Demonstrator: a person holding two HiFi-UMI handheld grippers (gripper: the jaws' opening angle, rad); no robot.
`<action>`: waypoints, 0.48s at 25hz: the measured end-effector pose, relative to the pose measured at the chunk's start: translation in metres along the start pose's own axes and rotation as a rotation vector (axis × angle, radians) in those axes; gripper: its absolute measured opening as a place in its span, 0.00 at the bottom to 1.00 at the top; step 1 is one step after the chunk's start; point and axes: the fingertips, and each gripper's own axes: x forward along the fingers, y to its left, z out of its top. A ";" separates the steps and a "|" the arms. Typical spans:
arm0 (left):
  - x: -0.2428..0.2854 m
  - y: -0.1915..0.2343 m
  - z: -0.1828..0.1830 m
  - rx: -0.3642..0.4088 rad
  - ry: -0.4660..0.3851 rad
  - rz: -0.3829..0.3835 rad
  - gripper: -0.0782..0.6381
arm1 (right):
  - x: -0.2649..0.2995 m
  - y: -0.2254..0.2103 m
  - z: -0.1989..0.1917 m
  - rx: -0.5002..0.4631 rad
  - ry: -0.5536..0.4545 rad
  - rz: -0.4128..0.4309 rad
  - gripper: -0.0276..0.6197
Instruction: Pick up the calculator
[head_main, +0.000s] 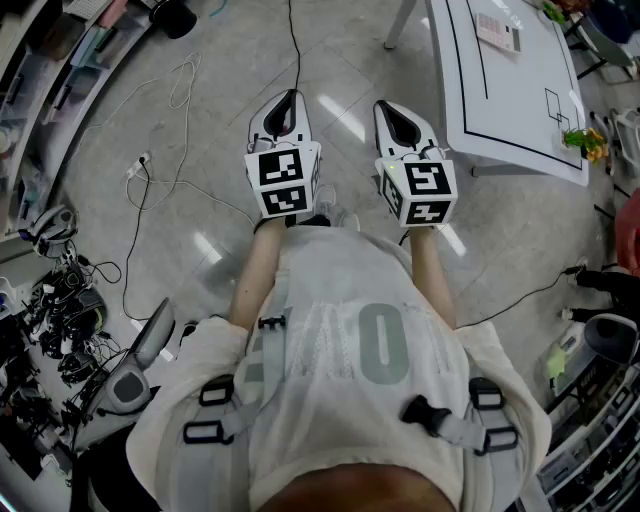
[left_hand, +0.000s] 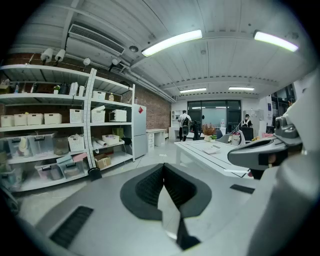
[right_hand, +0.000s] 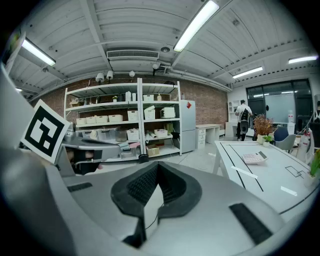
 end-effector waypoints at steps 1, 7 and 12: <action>0.001 -0.002 0.001 0.005 -0.002 -0.006 0.14 | 0.000 -0.002 0.000 0.001 -0.002 -0.007 0.05; 0.008 0.004 0.003 0.053 -0.018 -0.013 0.14 | 0.004 -0.003 0.002 0.001 -0.009 -0.011 0.05; 0.019 0.011 0.000 0.000 -0.018 -0.023 0.14 | 0.017 0.000 0.002 0.036 -0.029 0.012 0.05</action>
